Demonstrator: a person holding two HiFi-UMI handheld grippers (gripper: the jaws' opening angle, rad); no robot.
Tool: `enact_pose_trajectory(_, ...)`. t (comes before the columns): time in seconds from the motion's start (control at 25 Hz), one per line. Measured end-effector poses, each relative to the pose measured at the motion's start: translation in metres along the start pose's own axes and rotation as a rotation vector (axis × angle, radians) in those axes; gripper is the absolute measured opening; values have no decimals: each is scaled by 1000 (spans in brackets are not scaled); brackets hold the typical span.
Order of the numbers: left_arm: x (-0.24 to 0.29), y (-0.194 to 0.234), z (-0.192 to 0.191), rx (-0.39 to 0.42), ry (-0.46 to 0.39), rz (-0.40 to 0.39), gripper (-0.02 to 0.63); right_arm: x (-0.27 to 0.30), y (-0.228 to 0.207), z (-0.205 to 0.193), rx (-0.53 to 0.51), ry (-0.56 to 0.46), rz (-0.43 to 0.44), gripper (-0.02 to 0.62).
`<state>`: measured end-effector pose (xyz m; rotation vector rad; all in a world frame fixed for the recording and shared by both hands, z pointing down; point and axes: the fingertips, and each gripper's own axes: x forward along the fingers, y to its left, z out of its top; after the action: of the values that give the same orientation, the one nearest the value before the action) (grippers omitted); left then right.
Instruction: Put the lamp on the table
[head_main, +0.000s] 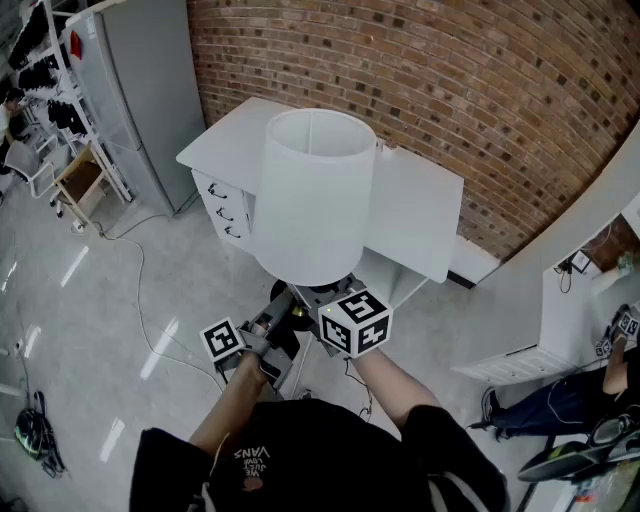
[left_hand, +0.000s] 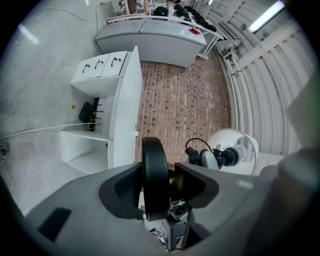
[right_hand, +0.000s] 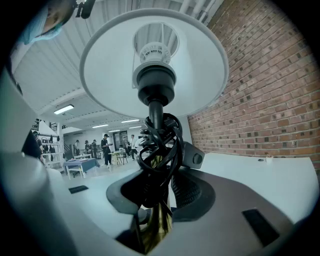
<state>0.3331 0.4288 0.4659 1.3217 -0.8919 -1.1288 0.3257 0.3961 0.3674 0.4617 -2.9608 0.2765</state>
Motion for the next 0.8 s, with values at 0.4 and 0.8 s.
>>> enact_pose_trajectory(0.4, 10, 14, 26, -20, -24, -3, 187, 28, -12, -7, -1, 5, 19, 127)
enact_pose_trajectory(0.8, 56, 12, 127, -43, 1, -17, 184, 128, -49, 16, -5, 7, 18, 120)
